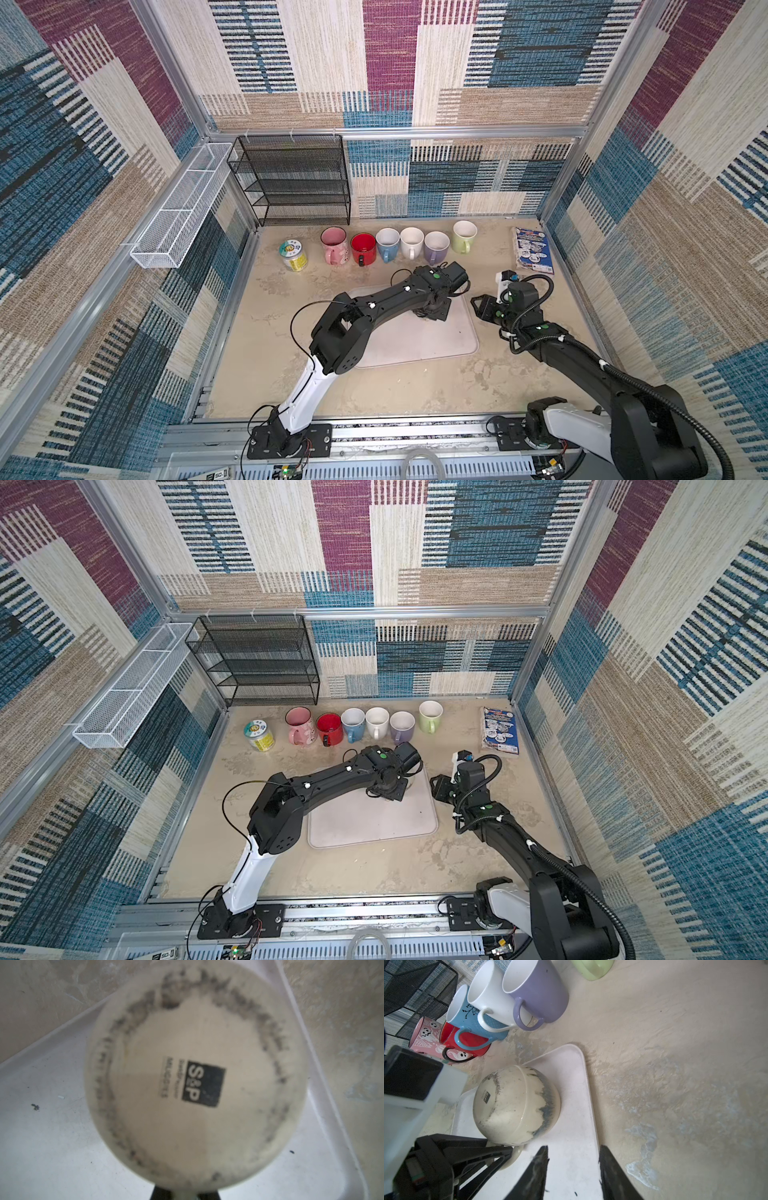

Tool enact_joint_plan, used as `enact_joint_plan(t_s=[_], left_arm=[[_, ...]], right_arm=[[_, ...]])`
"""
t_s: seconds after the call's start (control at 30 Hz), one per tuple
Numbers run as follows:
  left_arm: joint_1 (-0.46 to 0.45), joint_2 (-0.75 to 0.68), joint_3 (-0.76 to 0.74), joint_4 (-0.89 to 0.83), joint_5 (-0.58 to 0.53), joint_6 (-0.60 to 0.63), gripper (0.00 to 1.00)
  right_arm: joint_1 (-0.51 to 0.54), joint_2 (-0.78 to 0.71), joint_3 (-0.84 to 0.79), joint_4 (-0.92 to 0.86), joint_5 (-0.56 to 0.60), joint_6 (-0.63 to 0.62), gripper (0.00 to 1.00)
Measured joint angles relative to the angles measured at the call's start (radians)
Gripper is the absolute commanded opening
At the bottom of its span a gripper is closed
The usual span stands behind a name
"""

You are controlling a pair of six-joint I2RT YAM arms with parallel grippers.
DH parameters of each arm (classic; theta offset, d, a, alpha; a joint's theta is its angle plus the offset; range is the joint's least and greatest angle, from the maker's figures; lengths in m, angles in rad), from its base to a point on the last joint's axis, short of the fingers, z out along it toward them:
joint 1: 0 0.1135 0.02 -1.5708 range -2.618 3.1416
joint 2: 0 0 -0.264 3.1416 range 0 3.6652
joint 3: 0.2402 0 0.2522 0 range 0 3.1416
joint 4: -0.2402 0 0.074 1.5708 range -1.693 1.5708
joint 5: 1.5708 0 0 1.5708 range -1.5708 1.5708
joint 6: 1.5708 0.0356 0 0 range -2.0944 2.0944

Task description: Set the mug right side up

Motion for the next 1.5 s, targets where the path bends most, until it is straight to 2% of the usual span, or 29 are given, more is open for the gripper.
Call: enact_joint_plan(t_s=[0.33,0.5,0.63,0.97,1.17,1.5], left_arm=[[0.01,0.0,-0.005,0.003,0.032,0.008,0.0],[0.024,-0.049,-0.079,0.05,0.064,0.026,0.0],[0.05,-0.121,-0.161,0.089,0.125,0.03,0.0],[0.109,-0.266,-0.315,0.239,0.294,0.032,0.0],[0.144,-0.3,-0.381,0.307,0.372,0.024,0.0],[0.229,-0.397,-0.564,0.513,0.525,-0.047,0.0]], right_arm=[[0.0,-0.001,-0.003,0.019,-0.023,-0.008,0.41],[0.0,-0.01,-0.009,0.029,-0.045,-0.013,0.38],[0.0,-0.026,-0.019,0.038,-0.068,-0.022,0.33],[0.0,-0.098,-0.055,0.09,-0.153,-0.033,0.31],[0.0,-0.121,-0.071,0.115,-0.206,-0.032,0.28],[0.0,-0.169,-0.132,0.23,-0.376,0.019,0.25]])
